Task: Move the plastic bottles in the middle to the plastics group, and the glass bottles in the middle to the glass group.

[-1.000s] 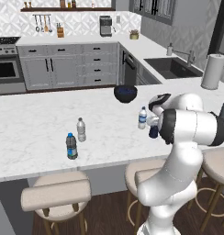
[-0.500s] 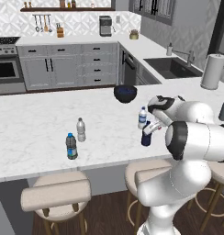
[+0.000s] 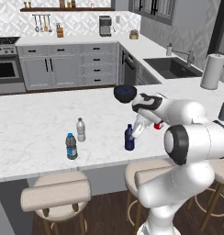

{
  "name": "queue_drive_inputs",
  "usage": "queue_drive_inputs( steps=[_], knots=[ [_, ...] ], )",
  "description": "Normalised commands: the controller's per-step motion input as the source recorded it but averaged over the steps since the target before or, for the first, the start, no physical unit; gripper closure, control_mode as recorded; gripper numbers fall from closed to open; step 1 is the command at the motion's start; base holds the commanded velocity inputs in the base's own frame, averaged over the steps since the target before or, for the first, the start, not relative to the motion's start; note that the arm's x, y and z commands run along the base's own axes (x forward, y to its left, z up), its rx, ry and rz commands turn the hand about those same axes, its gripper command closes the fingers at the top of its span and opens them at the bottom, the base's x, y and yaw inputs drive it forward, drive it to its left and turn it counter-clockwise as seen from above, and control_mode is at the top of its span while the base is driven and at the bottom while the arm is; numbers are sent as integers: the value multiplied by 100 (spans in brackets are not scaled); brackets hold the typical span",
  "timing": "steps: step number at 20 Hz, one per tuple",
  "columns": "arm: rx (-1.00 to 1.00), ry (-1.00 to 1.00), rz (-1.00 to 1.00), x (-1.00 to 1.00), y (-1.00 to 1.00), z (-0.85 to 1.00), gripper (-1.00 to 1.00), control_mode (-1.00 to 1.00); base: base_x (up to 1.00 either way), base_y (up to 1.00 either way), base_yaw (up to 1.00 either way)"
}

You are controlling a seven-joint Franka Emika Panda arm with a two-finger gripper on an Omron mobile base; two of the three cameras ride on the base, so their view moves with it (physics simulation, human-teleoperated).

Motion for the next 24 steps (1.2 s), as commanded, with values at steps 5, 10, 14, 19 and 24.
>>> queue_drive_inputs(
  steps=[5, 10, 14, 19, 24],
  knots=[
    [2, -6, 32, 6, 88, 0, 100, -100, 0, 0, 0],
    [14, -11, 28, 25, 65, 0, 100, -100, 0, 0, 0],
    [17, -21, 24, 13, 54, 0, 100, -100, 0, 0, 0],
    [14, -17, 18, 9, 46, -5, 100, -100, 0, 0, 0],
    [1, -8, 14, 25, 25, -13, 100, -100, 0, 0, 0]
  ],
)
